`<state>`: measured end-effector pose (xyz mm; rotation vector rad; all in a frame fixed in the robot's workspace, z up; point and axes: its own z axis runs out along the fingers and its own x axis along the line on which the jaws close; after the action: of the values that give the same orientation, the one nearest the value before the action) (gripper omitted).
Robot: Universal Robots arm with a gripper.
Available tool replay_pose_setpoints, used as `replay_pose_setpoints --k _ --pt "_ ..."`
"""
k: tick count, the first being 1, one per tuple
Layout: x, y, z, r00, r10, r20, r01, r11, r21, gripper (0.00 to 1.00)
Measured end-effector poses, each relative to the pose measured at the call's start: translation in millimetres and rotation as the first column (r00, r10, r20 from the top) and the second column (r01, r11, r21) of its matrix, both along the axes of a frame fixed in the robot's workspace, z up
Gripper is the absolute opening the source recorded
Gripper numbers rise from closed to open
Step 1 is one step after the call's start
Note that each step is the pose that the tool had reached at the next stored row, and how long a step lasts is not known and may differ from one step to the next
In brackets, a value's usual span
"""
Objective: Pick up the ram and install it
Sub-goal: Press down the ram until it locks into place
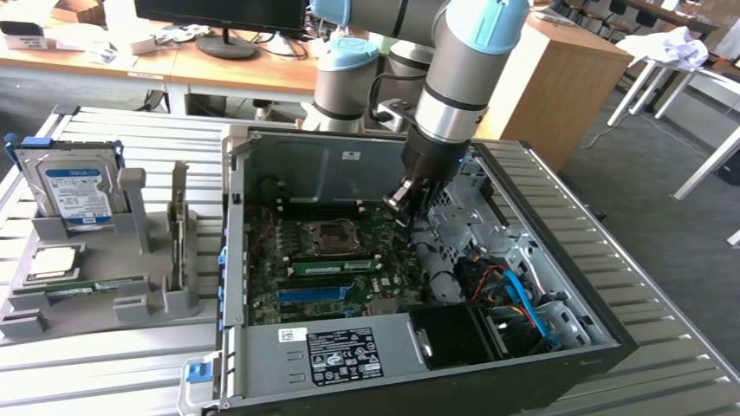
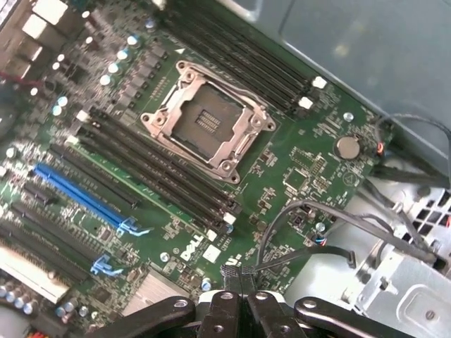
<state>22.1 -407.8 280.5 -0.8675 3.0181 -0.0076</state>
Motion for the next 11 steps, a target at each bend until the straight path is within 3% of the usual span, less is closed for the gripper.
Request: replay_pose_setpoints --k 11 --pt "-0.2 0.0 0.0 0.9949 -0.1 0.0 0.1 0.9949 0.0 0.1"
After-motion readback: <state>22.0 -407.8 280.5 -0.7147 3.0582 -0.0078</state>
